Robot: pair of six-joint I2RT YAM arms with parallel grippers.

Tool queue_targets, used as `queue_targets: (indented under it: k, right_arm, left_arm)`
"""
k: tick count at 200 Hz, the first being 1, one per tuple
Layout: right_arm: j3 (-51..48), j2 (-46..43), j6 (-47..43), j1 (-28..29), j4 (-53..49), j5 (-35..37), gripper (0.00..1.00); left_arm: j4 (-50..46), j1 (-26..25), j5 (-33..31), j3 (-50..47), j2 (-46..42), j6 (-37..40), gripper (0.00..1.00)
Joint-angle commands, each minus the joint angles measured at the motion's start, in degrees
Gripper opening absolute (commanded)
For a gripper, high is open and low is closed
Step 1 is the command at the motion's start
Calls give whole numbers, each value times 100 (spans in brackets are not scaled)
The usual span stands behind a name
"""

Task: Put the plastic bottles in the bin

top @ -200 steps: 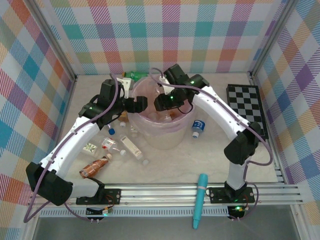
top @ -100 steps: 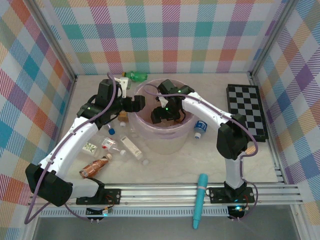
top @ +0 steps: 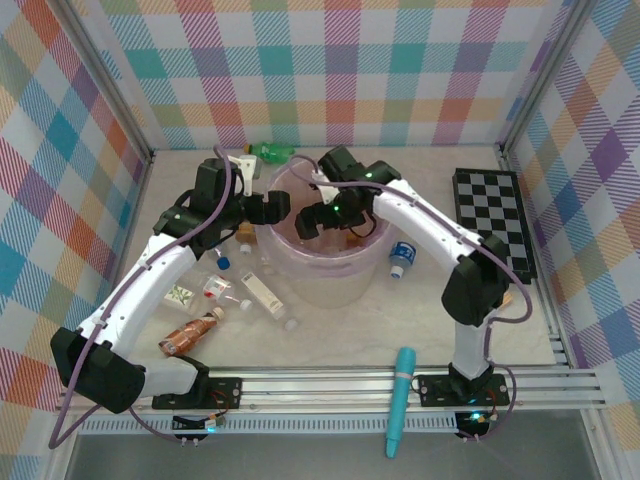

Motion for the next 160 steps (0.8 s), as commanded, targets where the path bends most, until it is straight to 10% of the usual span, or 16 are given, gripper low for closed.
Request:
queue_targets:
  k: [1,92,160]
  right_arm:
    - [504,-449,-306,42,-409,306,100]
    - [329,-2189,-455,-125,146,1523,99]
    - [-301,-2693,194,-2100,-162,1143,99]
  left_arm:
    - [-195,108,-53,-160,-59,63,92]
    - [-205,187,-21,-151,-84,63,92]
    - [-186,224,42,-151,-130,54,91]
